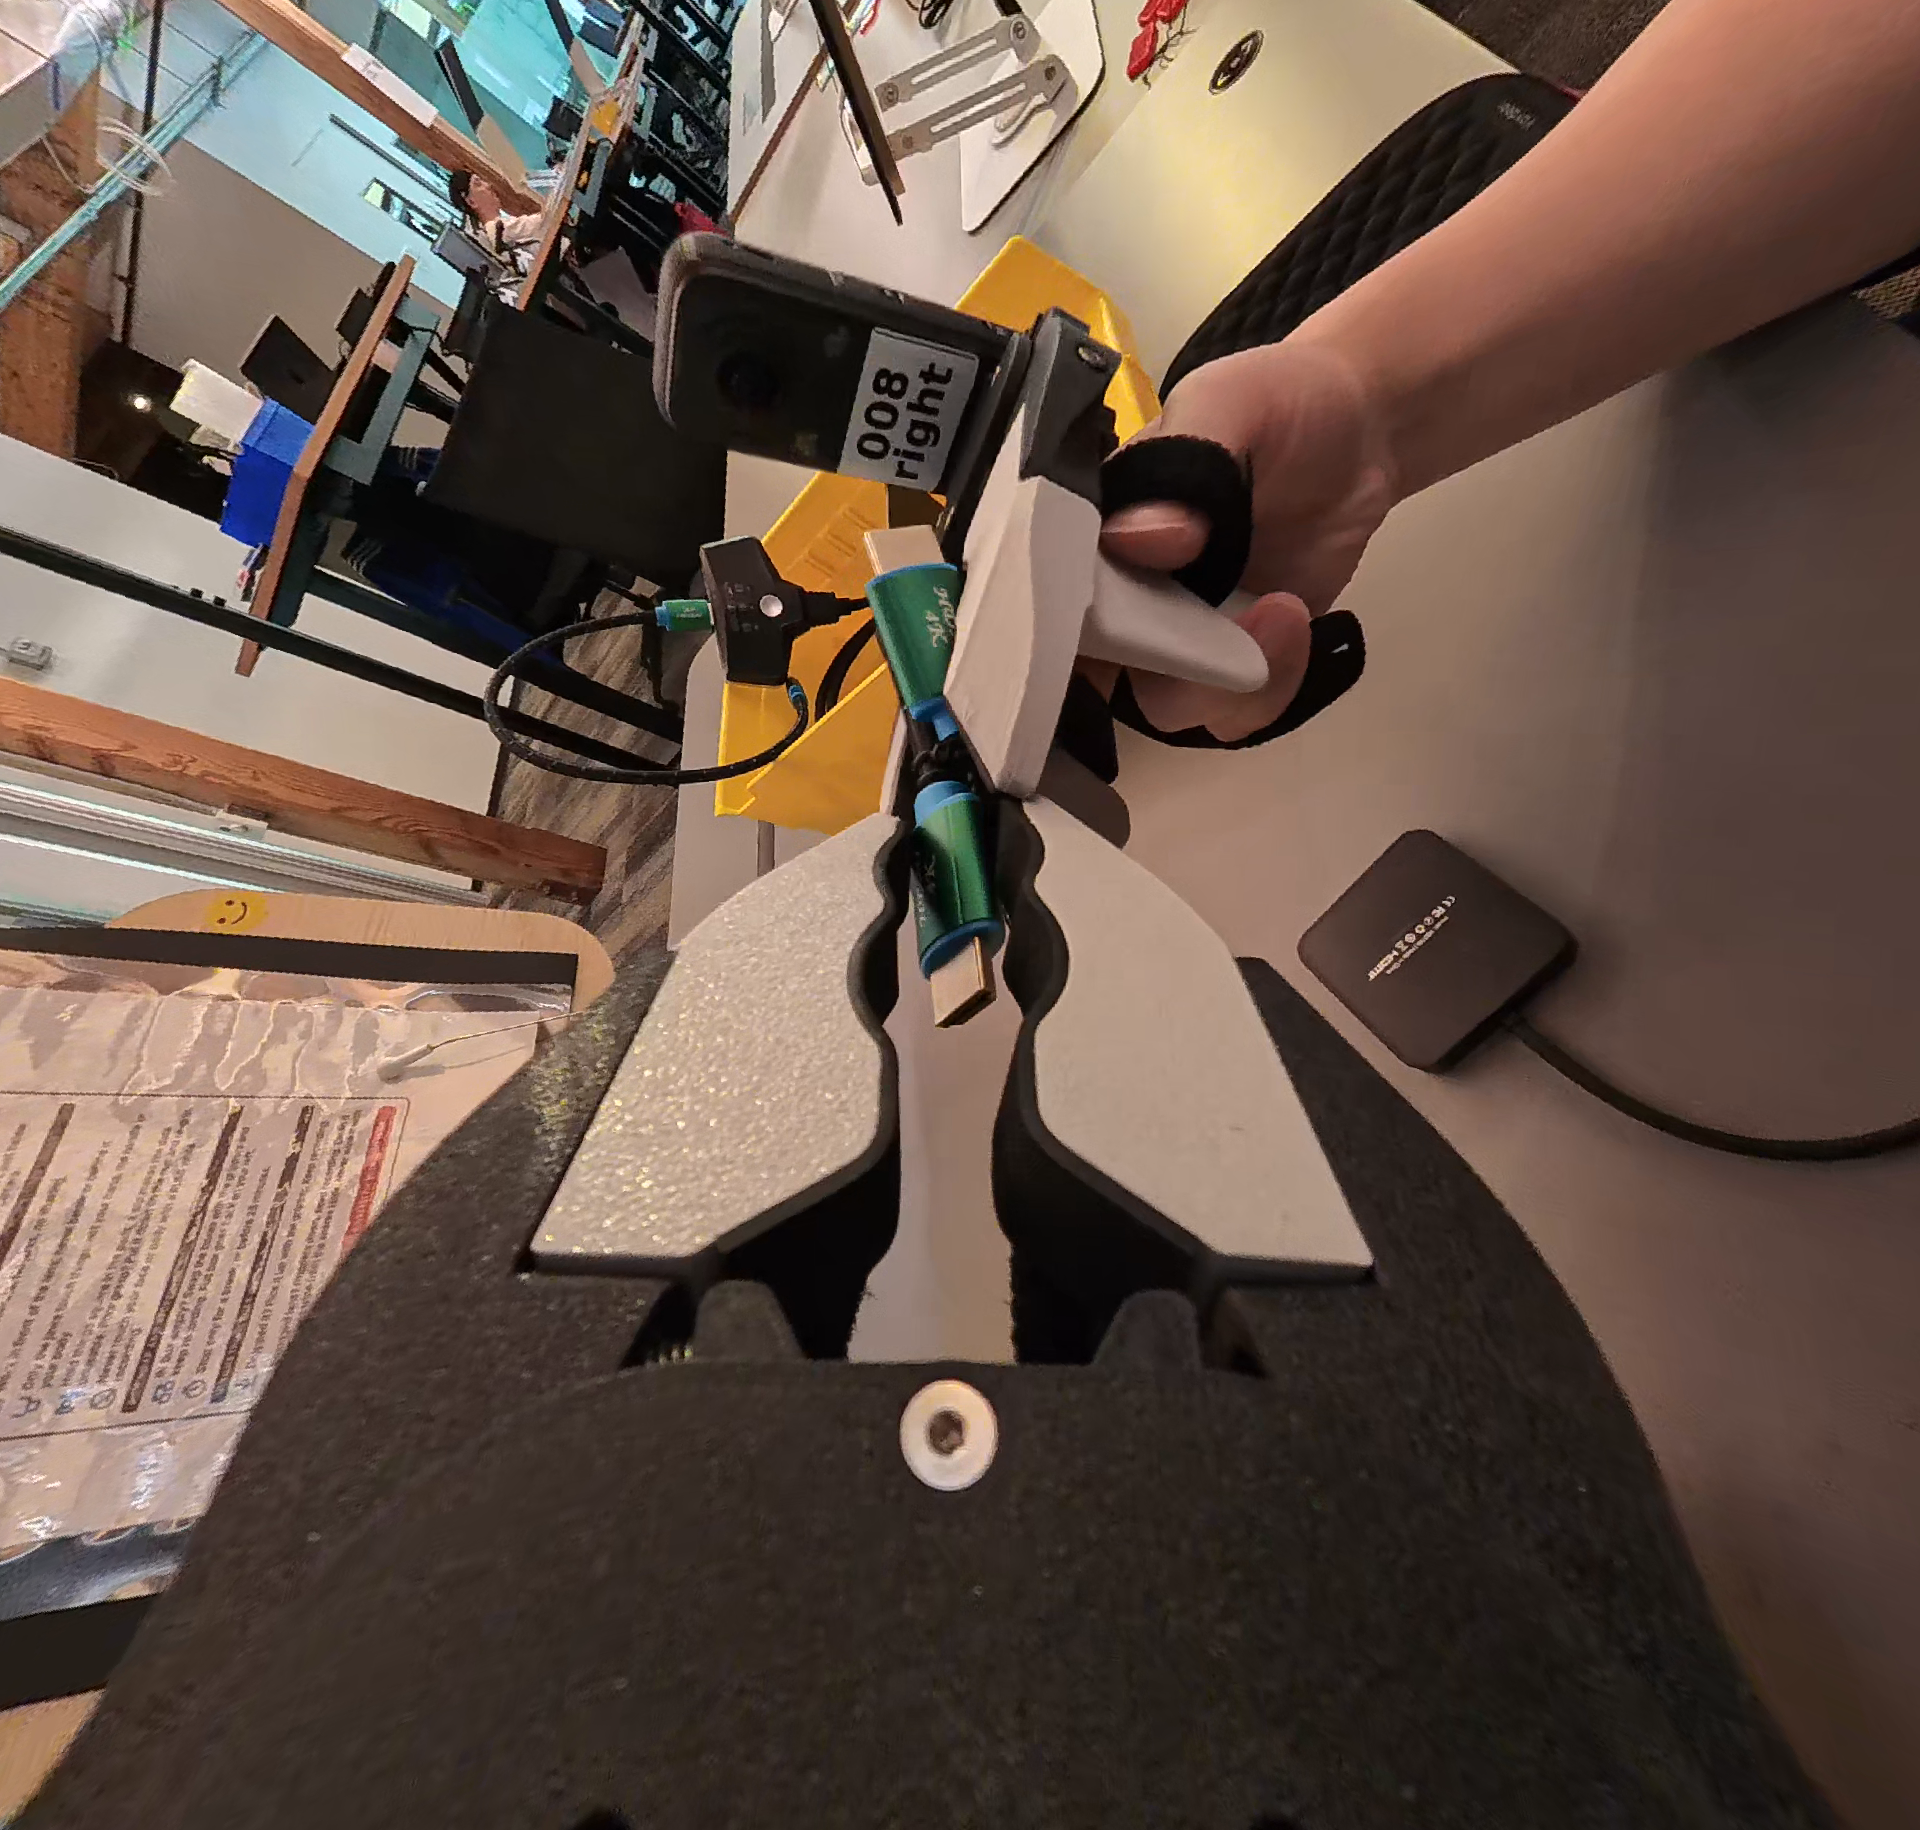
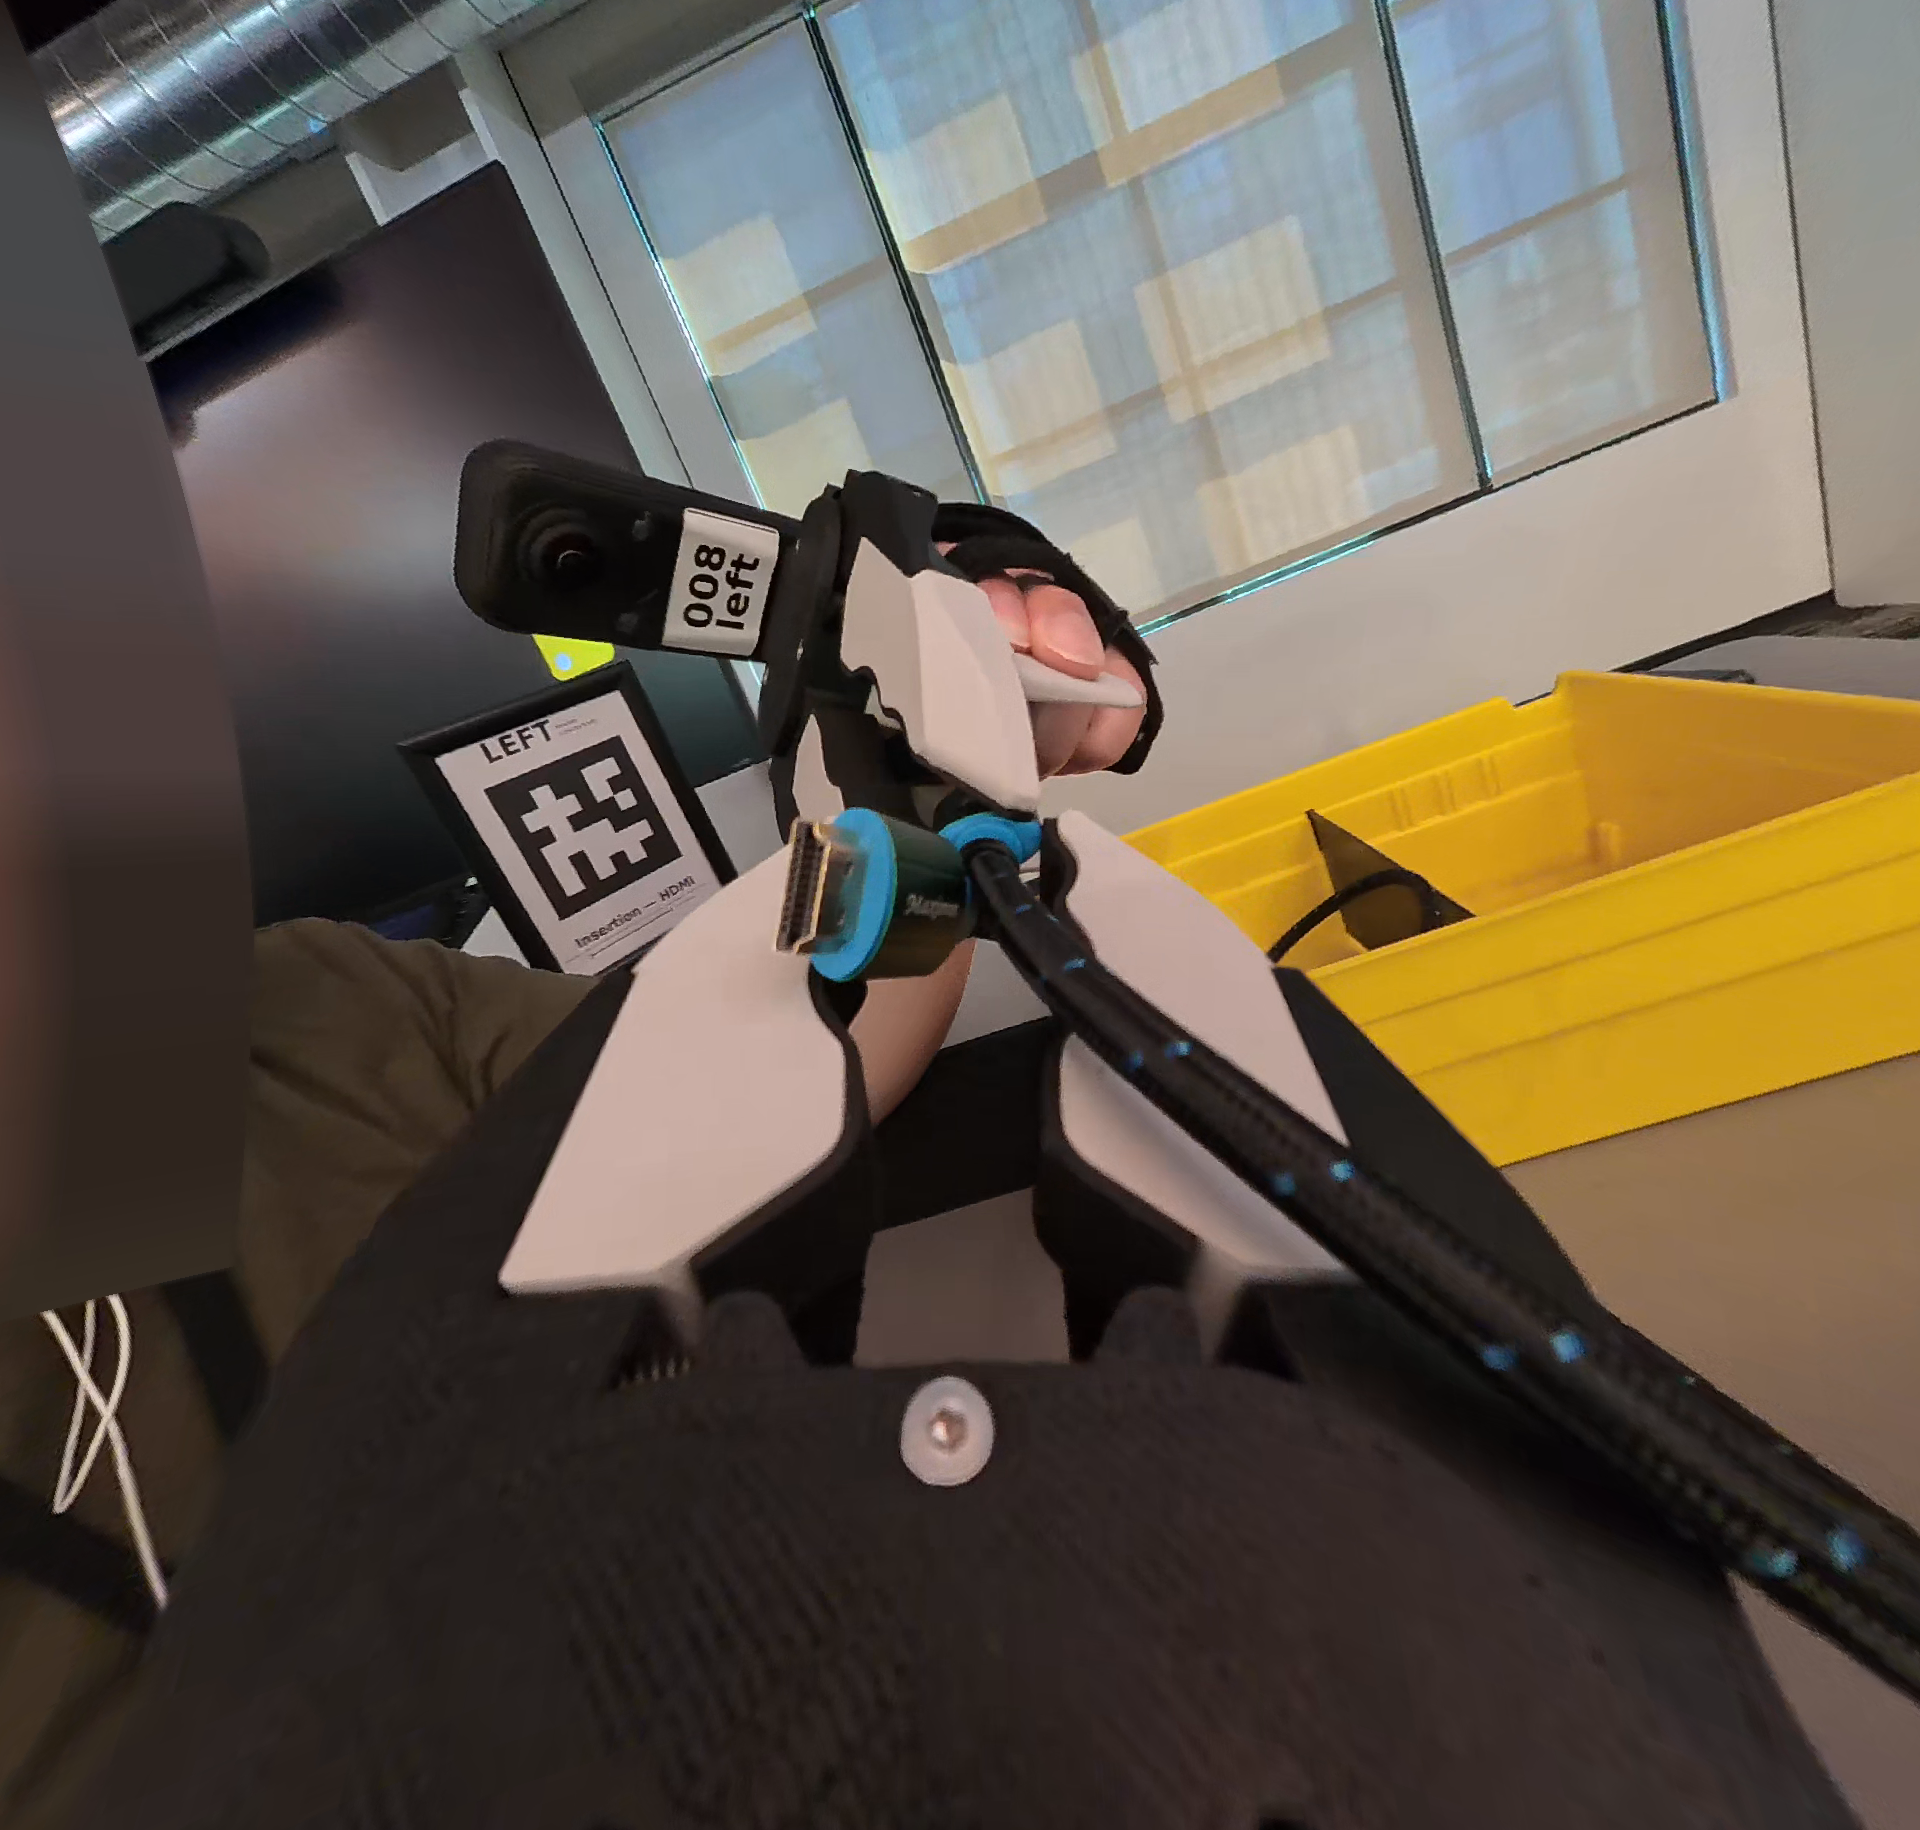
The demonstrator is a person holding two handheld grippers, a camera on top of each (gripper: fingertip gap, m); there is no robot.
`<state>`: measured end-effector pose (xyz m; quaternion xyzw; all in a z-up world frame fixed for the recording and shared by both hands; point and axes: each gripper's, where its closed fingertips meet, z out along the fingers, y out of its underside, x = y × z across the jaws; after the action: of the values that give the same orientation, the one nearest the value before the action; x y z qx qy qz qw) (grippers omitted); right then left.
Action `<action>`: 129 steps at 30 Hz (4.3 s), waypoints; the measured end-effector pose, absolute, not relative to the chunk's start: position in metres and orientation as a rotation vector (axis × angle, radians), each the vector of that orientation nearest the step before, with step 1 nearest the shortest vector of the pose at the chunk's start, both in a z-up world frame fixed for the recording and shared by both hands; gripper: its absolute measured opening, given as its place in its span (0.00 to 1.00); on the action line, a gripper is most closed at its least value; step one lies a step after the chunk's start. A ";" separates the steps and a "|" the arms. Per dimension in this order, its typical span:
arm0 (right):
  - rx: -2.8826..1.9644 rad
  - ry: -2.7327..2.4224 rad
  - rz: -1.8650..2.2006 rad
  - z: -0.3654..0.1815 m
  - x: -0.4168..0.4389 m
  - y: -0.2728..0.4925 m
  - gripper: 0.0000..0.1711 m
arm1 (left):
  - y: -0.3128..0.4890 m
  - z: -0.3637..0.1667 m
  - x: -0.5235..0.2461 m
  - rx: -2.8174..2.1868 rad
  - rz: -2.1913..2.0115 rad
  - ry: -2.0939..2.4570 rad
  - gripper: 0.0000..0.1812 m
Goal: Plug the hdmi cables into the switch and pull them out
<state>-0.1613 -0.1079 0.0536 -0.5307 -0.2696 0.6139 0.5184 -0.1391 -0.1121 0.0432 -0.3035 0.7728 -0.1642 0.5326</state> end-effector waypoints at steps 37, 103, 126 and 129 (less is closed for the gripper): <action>-1.097 -0.775 0.810 0.061 -0.131 -0.116 0.15 | -0.112 0.039 -0.131 -0.913 -0.661 1.814 0.07; -1.328 0.122 -0.509 0.143 0.067 -0.007 0.13 | -0.075 0.050 -0.146 -1.128 -0.276 1.688 0.16; -1.309 0.132 -0.536 0.146 0.064 -0.008 0.13 | -0.075 0.043 -0.146 -1.145 -0.263 1.713 0.16; -1.309 0.129 -0.544 0.146 0.064 -0.007 0.13 | -0.075 0.043 -0.146 -1.145 -0.263 1.716 0.16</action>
<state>0.0636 -0.0075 0.1462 -0.6006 0.0593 -0.2495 0.7573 -0.1462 -0.0753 0.0426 -0.4750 0.7114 -0.1089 0.5064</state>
